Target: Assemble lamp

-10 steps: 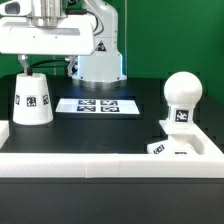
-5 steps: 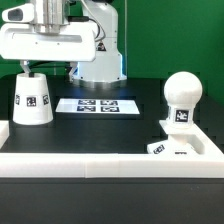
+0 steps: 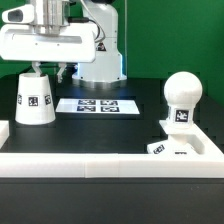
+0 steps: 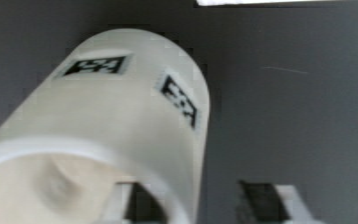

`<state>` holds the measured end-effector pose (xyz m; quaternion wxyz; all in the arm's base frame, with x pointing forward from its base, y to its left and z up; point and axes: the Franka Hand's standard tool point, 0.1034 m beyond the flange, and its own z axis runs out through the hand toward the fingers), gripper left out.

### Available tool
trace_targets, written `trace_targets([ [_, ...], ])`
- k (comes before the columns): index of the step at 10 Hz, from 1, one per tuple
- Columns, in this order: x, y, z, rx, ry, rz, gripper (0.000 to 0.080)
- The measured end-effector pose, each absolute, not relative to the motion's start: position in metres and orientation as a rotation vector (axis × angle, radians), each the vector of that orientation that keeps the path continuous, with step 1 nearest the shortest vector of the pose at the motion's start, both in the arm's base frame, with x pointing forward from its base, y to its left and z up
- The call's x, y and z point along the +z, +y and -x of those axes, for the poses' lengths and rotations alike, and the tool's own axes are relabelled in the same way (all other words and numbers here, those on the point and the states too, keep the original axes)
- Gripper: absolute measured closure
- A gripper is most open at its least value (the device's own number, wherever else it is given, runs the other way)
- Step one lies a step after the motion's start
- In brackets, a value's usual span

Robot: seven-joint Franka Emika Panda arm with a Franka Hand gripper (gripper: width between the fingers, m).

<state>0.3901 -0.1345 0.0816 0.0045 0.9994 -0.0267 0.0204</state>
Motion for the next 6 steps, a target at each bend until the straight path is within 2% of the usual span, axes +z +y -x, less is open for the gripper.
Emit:
trace_targets([
  [1,0.0824,-0.1346,-0.3908,0.067,-0.083,-3.131,0.0756],
  [6,0.0840,-0.1293,-0.3905,0.066,-0.118,-3.135,0.0756],
])
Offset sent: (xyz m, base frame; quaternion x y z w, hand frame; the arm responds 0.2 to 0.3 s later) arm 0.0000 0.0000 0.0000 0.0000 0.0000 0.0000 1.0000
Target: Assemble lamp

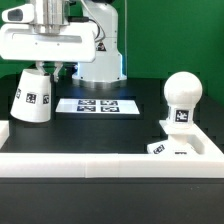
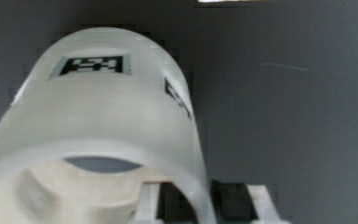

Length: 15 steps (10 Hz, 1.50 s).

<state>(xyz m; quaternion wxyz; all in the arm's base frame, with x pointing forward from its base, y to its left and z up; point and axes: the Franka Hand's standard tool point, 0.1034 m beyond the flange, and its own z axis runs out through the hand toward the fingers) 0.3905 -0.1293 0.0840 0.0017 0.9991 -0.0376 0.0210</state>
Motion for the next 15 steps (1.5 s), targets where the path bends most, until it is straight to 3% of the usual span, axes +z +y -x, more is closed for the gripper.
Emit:
trace_targets([
  [4,0.135,-0.073,-0.411,0.045,-0.431,-3.218,0.0755],
  [6,0.170,-0.043,-0.444,0.078,-0.570,-3.220,0.0755],
  [8,0.191,-0.018,-0.477,0.127,-0.720,-3.199,0.0755],
  [10,0.195,-0.008,-0.505,0.090,-0.765,-3.192,0.0755],
  [15,0.191,-0.009,-0.503,0.089,-0.758,-3.191,0.0755],
])
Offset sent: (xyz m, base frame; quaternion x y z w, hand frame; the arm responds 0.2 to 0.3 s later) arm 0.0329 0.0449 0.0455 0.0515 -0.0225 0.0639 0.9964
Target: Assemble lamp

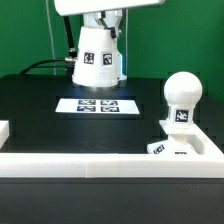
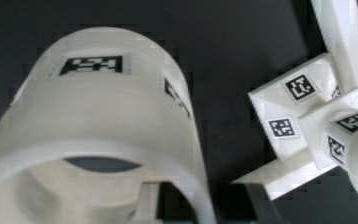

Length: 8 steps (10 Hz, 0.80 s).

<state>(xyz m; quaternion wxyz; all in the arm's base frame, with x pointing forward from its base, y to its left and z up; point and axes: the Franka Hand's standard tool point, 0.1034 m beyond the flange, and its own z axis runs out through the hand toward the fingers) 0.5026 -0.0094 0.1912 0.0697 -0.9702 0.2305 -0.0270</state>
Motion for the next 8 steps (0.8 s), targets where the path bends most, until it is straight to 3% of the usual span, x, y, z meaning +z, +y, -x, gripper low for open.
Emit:
trace_targets([
  [5,0.217,0.065,-0.551,-0.089,0.836,2.831,0.0755],
  [8,0.237,0.090,-0.575,-0.061,0.832,2.827,0.0755],
])
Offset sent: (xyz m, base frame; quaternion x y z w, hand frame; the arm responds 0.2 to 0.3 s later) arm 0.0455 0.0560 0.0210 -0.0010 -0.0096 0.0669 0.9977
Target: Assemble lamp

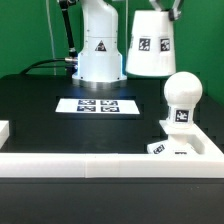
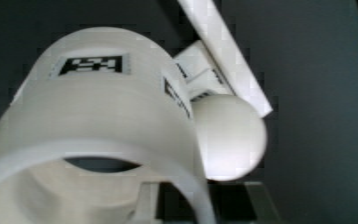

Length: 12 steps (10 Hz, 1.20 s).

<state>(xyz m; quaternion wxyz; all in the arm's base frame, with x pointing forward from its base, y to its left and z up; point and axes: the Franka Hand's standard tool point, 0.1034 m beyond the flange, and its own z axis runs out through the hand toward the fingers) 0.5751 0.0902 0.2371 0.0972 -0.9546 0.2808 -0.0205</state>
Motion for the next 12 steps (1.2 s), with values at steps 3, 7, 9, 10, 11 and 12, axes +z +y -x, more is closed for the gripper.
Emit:
trace_targets([
  [3,0.242,0.099,-0.595,-0.049,0.827,2.821,0.0755],
  [7,0.223,0.101,-0.625,-0.053,0.822,2.824,0.0755],
  [9,0.215,0.103,-0.615,-0.042,0.818,2.831,0.0755],
  [10,0.215,0.102,-0.615,-0.040,0.819,2.832,0.0755],
  [11,0.213,0.102,-0.615,-0.037,0.820,2.833,0.0755],
  [12,0.213,0.102,-0.615,-0.036,0.820,2.833,0.0755],
])
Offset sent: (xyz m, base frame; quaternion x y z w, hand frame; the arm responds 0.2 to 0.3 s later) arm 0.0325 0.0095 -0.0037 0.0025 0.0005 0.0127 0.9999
